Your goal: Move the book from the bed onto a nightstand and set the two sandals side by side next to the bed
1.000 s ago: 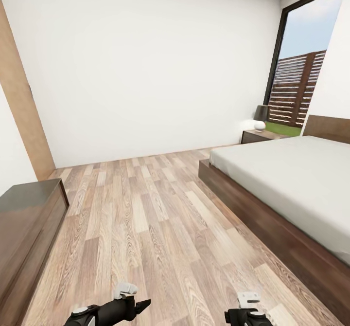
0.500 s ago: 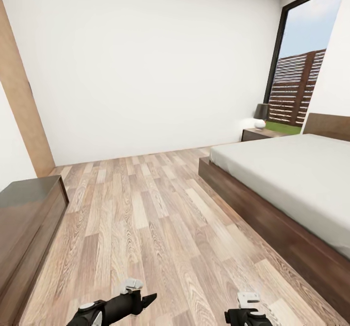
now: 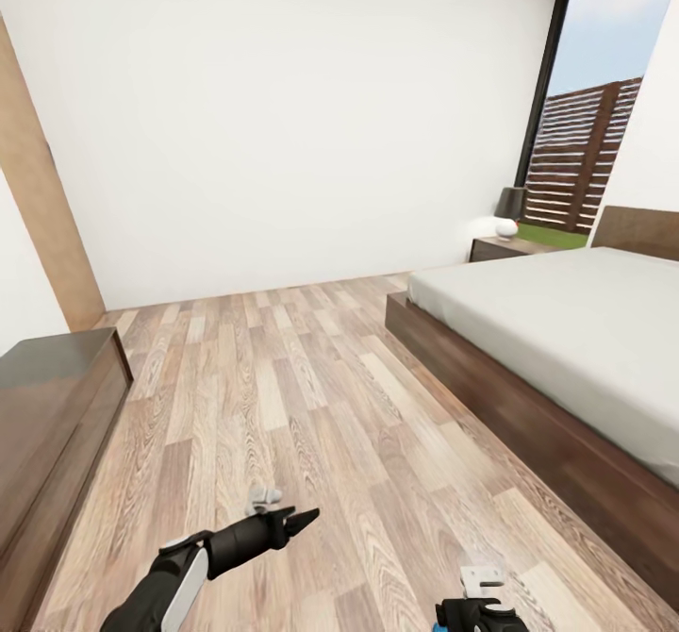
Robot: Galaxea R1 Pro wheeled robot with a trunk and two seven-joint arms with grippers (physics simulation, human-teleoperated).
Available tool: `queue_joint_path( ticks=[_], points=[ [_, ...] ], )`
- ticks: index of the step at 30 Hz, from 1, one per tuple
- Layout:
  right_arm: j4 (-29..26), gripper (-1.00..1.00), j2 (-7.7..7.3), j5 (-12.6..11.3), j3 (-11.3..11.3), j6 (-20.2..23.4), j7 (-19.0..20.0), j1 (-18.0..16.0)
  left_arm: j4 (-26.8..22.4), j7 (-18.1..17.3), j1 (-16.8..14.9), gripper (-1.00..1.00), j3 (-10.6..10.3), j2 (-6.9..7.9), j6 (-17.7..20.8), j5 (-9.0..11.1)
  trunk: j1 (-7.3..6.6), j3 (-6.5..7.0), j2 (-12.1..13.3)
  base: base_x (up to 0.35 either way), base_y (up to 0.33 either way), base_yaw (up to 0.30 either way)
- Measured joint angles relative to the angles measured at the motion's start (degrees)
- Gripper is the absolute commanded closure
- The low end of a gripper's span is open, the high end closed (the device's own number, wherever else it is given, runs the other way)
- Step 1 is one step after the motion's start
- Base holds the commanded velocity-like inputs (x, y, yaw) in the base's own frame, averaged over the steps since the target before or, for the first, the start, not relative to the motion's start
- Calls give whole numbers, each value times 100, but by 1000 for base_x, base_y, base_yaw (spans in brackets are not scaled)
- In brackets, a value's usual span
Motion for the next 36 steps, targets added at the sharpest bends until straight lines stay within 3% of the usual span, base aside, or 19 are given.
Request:
queue_joint_path(
  ticks=[3,14,36],
  points=[
    [0,-100,0,1,0,2,0,0,-9,-62,1,-100,5,8,16,7,8,-67,-4,0,0,0],
    [2,-100,0,0,0,1,0,-1,-5,-124,1,-100,15,22,27,15,7,-67,-5,0,0,0],
    [0,-100,0,-6,0,5,-8,0,9,-134,1,-100,10,14,26,19,64,-554,-34,0,0,0]
  ],
)
